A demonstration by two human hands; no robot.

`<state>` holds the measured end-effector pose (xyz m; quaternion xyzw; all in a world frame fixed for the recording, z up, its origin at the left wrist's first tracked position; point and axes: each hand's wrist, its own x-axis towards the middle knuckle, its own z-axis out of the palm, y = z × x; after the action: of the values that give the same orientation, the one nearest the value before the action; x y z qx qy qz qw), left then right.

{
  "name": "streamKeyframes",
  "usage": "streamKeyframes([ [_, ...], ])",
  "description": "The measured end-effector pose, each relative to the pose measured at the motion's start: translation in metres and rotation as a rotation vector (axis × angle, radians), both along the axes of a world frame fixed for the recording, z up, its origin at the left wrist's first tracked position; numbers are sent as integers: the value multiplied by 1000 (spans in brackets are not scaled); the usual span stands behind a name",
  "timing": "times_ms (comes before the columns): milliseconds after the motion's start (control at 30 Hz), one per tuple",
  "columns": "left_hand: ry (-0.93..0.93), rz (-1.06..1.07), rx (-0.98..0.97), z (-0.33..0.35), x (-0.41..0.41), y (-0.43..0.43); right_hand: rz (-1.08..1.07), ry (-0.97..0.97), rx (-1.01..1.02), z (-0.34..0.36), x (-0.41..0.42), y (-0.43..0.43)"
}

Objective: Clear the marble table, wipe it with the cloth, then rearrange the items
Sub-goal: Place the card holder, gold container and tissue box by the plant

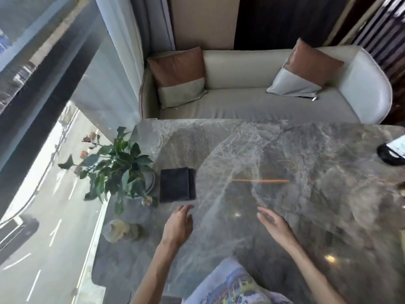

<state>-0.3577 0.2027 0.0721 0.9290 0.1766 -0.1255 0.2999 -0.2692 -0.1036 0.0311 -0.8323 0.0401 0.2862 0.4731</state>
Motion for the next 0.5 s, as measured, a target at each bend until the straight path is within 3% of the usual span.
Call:
streamKeyframes([
  [167,14,30,29,13,-26,-89,-24,31,-18,2,-28,-94],
  [300,90,-73,113,17,-27,-174,80,-90,-94,17,-35,-162],
  [500,126,-191,144,17,-19,-270,203,-126,-227,28,-44,-251],
])
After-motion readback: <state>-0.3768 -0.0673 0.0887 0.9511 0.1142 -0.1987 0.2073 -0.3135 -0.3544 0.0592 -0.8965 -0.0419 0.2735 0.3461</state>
